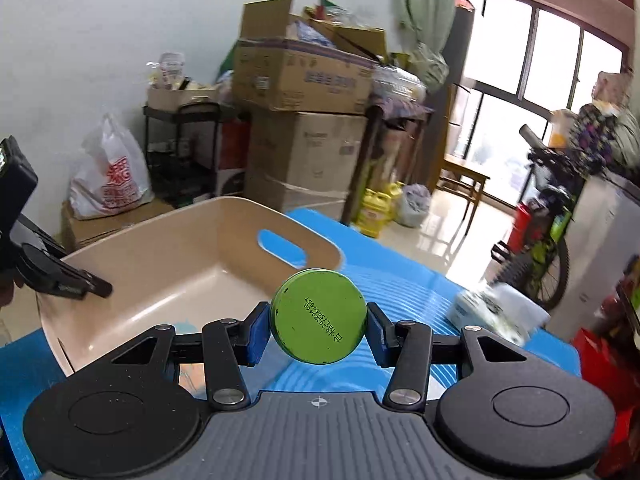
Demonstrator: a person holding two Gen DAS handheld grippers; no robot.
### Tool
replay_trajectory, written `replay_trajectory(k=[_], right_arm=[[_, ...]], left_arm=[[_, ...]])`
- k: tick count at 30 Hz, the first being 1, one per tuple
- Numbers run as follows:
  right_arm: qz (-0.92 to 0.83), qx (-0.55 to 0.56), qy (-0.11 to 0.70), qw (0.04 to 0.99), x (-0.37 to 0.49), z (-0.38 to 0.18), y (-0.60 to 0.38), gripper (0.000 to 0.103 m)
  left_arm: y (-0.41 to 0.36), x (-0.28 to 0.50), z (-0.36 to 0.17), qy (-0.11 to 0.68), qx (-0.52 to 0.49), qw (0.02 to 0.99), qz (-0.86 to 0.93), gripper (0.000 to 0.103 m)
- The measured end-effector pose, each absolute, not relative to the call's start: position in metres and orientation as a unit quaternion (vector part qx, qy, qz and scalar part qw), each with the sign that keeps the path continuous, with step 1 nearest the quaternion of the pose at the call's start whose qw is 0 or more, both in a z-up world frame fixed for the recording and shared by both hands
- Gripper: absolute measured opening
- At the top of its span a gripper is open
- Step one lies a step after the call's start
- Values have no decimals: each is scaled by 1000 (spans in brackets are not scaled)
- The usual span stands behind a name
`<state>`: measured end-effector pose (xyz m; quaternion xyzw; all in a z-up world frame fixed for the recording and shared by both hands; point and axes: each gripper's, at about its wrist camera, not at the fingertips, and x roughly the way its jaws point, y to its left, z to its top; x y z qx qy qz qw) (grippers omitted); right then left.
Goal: Organize rigid objects
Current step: 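Lift the green tin with the right tool over the bin and release it, then move the right tool back to the pile and grasp a white charger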
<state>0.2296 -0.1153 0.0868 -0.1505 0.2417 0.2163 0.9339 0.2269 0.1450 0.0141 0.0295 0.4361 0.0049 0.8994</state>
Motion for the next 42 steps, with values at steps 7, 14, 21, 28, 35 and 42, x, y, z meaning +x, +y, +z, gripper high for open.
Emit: replay_trajectory(k=[7, 14, 21, 28, 35, 42], right_arm=[[247, -197, 252, 915, 249, 77, -57, 54], [254, -227, 293, 893, 276, 51, -20, 54], [237, -241, 360, 870, 302, 23, 0, 54], [218, -284, 398, 845, 309, 6, 20, 54], [220, -305, 394, 839, 301, 4, 19, 64], [213, -288, 326, 875, 283, 22, 2, 72]], left_arm=[[145, 227, 14, 436, 30, 899, 5, 7], [145, 227, 14, 436, 30, 899, 5, 7], [144, 227, 14, 436, 31, 900, 5, 7], [143, 226, 15, 436, 31, 899, 5, 7], [142, 226, 15, 436, 31, 899, 6, 7], [142, 225, 14, 436, 32, 899, 6, 7]])
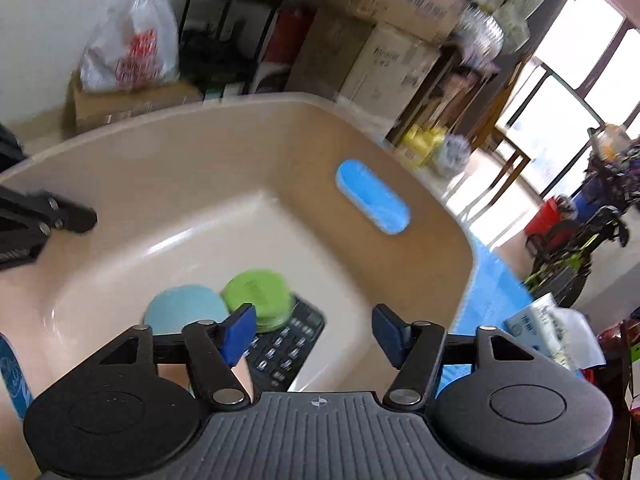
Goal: Organize rigid objects
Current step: 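Move the right tool back to the pile and grasp a white charger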
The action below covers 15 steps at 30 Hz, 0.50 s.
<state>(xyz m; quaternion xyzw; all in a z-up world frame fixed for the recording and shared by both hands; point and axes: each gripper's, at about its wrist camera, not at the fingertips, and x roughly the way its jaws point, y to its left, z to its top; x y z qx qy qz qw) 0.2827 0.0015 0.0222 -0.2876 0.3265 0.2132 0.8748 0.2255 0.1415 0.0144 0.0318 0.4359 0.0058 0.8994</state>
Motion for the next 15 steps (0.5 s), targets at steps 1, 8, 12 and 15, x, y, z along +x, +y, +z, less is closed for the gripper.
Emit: replay_trajectory(k=[1, 8, 12, 15], right_arm=[[215, -281, 306, 884, 277, 28, -4, 75], [194, -227, 216, 930, 256, 63, -58, 93], [174, -222, 210, 936, 256, 69, -90, 96], [152, -208, 223, 940, 261, 67, -115, 97]], left_arm=[[142, 226, 15, 436, 32, 899, 6, 7], [142, 226, 15, 436, 32, 899, 6, 7], [142, 226, 15, 436, 32, 899, 6, 7], [142, 226, 15, 436, 33, 899, 7, 7]])
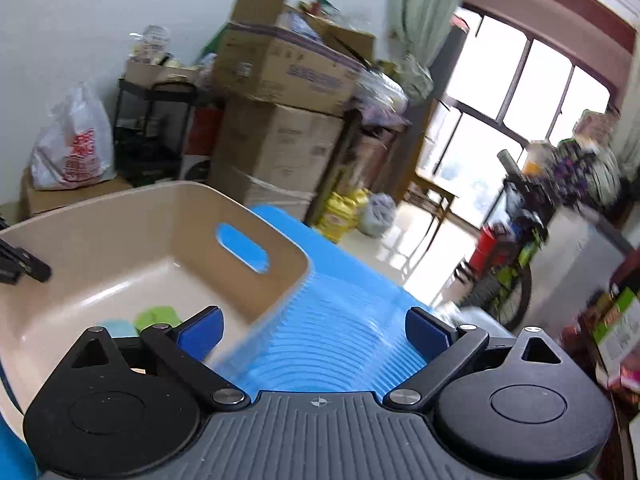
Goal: Organize rigid objects
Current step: 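Move the right tool back to the pile and grasp a white charger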
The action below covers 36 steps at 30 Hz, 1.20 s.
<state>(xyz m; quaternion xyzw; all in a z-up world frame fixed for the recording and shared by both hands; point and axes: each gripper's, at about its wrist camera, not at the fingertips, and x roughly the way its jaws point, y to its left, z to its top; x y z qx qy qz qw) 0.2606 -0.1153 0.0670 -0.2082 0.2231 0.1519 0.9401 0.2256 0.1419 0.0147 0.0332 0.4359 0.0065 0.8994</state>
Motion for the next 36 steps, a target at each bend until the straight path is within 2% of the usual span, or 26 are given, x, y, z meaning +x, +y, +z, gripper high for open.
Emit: replay_trajectory(k=[9, 19, 23, 33, 36], right_arm=[[90, -221, 271, 932, 276, 27, -174, 96], [106, -191, 321, 921, 296, -4, -210, 90], [111, -193, 337, 915, 294, -17, -210, 81], [107, -177, 369, 906, 307, -41, -214, 68], [112, -137, 379, 908, 312, -42, -224, 59]], left_arm=[[145, 225, 16, 436, 35, 899, 8, 7], [145, 226, 16, 436, 35, 899, 8, 8], [145, 226, 16, 436, 35, 899, 8, 8], [146, 226, 16, 436, 35, 899, 9, 8], [146, 226, 16, 436, 36, 899, 9, 8]])
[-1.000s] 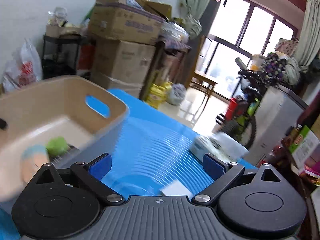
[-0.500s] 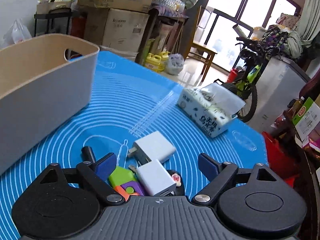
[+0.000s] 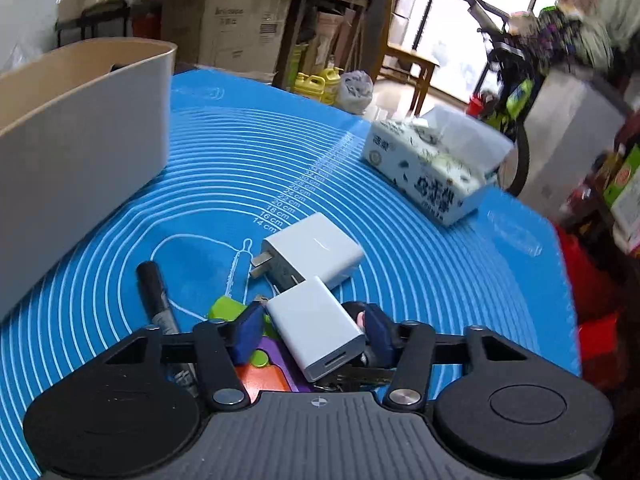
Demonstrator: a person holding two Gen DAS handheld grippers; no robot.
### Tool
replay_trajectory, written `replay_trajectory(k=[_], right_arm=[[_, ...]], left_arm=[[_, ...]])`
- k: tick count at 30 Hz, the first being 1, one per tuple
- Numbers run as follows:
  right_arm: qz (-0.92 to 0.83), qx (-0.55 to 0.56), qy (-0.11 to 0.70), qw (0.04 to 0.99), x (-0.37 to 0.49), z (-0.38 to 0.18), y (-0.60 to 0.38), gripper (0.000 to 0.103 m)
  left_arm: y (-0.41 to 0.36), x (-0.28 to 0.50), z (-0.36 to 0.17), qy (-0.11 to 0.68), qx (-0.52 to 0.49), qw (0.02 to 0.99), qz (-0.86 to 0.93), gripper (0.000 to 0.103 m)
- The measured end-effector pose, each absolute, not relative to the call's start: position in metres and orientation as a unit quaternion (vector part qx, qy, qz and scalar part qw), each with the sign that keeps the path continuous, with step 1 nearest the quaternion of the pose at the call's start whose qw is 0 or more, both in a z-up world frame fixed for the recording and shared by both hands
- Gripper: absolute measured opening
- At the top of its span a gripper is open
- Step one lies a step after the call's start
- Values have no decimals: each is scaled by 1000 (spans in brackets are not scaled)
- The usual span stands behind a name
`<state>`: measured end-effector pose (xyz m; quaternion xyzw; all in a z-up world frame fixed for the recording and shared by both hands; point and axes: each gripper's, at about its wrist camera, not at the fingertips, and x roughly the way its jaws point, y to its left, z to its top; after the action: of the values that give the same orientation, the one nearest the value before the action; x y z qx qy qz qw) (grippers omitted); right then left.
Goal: Organize rigid objects
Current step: 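Move the right tool back to the pile and grasp a white charger, then carry the white charger with the right tool into the bin and release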
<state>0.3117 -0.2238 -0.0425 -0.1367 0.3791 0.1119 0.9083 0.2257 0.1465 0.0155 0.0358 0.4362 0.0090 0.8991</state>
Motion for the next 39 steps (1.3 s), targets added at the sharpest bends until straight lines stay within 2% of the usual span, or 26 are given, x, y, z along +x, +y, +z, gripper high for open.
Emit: replay_trajectory(k=[1, 17, 27, 39], right_arm=[[115, -129, 380, 909, 312, -43, -226, 56], [116, -143, 330, 926, 294, -17, -216, 55], [144, -157, 278, 937, 278, 25, -192, 55], [208, -178, 232, 933, 271, 74, -117, 55]], left_arm=[[146, 226, 16, 436, 35, 899, 9, 8], [145, 226, 15, 436, 35, 899, 9, 8], [146, 226, 16, 437, 35, 899, 9, 8], [145, 226, 15, 436, 36, 899, 9, 8]])
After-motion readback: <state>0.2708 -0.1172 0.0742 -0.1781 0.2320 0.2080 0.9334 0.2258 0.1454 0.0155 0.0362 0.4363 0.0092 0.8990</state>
